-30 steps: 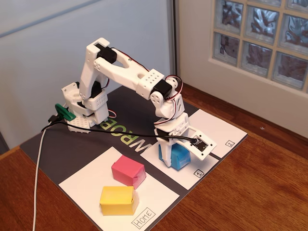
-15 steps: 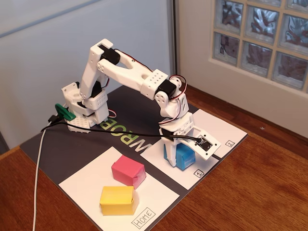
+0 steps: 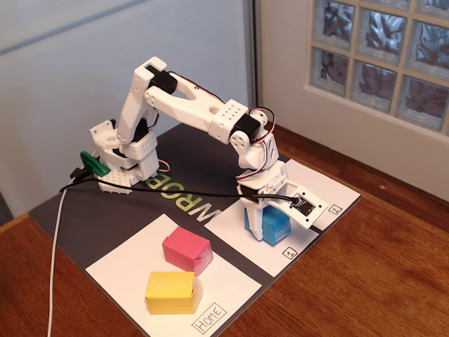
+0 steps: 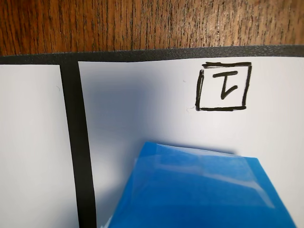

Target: Move box blue to zone 1

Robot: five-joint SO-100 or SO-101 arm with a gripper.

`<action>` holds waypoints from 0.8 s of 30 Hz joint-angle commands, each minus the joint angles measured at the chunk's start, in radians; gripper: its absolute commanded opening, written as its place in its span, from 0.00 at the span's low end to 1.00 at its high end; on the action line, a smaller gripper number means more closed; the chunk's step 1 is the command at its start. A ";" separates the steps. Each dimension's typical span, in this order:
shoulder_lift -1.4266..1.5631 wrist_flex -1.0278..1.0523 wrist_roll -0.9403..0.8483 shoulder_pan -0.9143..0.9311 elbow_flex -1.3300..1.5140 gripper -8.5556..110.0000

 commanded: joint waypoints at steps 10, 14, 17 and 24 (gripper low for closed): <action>-0.015 -0.032 -0.014 -0.028 -0.008 0.49; 0.035 -0.026 -0.028 -0.018 -0.018 0.51; 0.100 -0.009 -0.043 -0.005 -0.018 0.52; 0.285 0.077 -0.101 0.040 -0.018 0.52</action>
